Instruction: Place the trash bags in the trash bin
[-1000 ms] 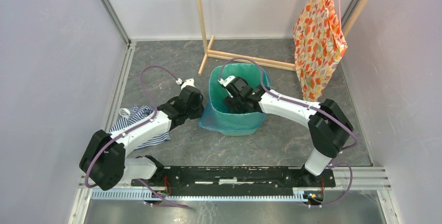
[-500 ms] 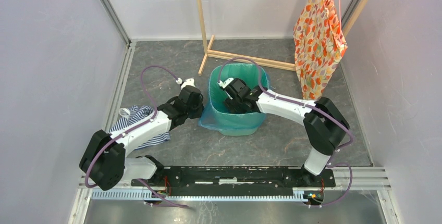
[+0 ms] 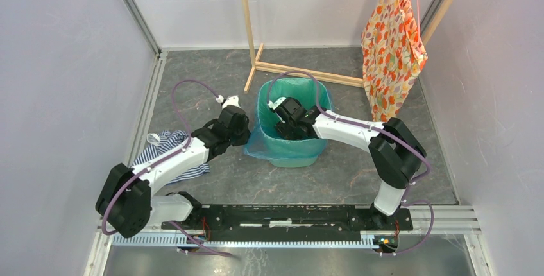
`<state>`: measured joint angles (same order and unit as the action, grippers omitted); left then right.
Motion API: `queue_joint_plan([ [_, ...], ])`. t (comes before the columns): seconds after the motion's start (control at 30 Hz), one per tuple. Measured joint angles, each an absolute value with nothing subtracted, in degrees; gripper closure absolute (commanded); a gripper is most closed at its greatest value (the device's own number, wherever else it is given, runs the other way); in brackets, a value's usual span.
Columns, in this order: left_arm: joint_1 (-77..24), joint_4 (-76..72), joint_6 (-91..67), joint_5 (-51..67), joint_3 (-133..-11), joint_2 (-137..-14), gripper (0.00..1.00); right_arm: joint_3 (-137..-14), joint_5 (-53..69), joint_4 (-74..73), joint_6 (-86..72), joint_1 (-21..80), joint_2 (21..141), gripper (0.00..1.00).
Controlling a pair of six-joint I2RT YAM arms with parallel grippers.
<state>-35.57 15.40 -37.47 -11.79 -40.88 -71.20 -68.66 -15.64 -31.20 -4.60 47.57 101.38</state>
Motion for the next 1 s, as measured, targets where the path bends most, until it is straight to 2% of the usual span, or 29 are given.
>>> queue_joint_plan([
  [0.8,-33.71,27.2,-32.58,-15.55,-48.36,-64.4,0.63,-68.01,-20.23,-30.94,-4.19,47.57,102.28,0.26],
  [0.9,-33.41,30.35,-31.64,-16.23,-50.89,-62.59,0.65,-68.01,-20.23,-30.96,-4.16,47.57,102.28,0.26],
  [1.0,-33.32,32.82,-31.0,-15.55,-53.19,-60.47,0.72,-68.01,-20.21,-30.96,-4.19,47.57,102.28,0.26],
])
